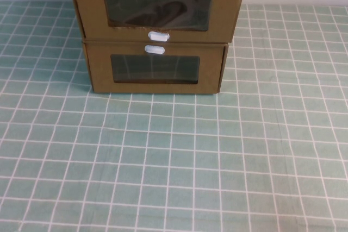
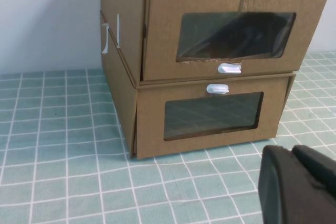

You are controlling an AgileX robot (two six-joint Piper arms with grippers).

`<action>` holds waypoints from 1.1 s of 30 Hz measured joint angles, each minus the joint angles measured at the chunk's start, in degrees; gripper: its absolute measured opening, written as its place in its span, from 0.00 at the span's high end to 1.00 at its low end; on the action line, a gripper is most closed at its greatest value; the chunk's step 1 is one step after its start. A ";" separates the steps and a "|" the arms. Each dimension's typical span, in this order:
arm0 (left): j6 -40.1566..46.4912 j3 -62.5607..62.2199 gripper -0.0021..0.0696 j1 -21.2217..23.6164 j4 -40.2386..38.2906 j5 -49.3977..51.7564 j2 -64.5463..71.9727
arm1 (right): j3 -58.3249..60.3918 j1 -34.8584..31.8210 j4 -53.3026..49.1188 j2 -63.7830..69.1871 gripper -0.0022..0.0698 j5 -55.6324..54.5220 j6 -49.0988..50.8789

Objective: Close the shoe box

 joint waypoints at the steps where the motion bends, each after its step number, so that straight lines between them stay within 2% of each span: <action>1: 0.00 0.00 0.98 0.00 0.00 0.00 0.00 | 0.00 0.00 0.10 0.00 0.99 0.00 0.00; 25: -0.04 2.61 0.98 0.00 0.43 -2.46 -2.01 | 0.00 0.00 0.25 0.00 0.99 0.00 0.00; 29: -2.66 7.16 0.98 0.00 5.00 -7.31 -4.96 | 0.00 0.00 0.35 0.00 0.99 0.00 0.00; 33: -16.69 14.60 0.98 0.00 16.99 -11.35 -8.94 | 0.00 0.00 0.35 0.00 0.99 0.00 0.00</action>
